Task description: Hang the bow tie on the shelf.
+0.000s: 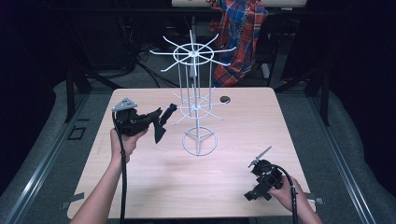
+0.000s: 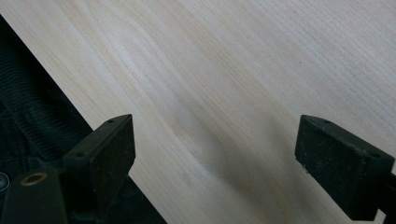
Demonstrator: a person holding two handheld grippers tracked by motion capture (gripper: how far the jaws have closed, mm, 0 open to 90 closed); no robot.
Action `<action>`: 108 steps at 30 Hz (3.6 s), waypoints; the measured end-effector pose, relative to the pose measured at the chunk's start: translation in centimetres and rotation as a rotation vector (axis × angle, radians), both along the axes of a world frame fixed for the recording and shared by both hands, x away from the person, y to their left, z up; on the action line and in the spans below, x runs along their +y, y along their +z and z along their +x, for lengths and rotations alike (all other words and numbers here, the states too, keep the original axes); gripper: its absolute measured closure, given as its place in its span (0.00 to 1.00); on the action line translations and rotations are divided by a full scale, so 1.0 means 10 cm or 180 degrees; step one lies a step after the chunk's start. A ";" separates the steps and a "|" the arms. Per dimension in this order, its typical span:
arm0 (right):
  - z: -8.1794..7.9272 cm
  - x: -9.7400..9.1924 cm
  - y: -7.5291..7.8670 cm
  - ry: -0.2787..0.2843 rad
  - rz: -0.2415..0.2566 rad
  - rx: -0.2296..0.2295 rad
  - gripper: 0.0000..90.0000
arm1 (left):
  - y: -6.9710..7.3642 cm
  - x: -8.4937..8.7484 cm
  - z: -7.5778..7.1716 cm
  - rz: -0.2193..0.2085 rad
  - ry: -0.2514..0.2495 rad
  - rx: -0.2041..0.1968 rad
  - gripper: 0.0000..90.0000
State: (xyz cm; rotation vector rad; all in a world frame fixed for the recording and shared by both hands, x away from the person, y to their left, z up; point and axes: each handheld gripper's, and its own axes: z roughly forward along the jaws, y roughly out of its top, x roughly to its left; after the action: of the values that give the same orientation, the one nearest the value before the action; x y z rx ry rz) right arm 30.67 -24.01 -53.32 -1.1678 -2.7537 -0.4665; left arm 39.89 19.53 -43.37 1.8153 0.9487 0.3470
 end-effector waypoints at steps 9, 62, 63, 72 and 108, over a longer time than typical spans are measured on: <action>0.00 0.00 0.00 -0.0002 0.0006 0.0004 0.13 | -0.04 -0.07 0.00 0.0061 -0.0054 0.0025 0.96; 0.00 0.01 0.00 0.0021 -0.0009 0.0028 0.13 | -0.26 -0.43 0.03 0.0380 -0.0306 0.0184 0.96; 0.00 0.01 0.00 0.0017 -0.0007 0.0021 0.13 | -0.26 -0.43 0.03 0.0380 -0.0301 0.0187 0.96; -0.01 0.00 0.01 0.0015 0.0010 0.0016 0.13 | -0.25 -0.43 0.03 0.0392 -0.0280 0.0182 0.95; -0.01 0.01 0.02 0.0033 -0.0008 0.0000 0.13 | -0.09 -0.06 -0.20 0.0655 0.0070 0.0234 0.27</action>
State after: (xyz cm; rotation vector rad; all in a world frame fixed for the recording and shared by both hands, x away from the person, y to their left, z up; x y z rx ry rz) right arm 30.52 -23.95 -53.10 -1.1537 -2.7597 -0.4619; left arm 37.90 18.90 -44.28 2.0174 1.0151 0.4062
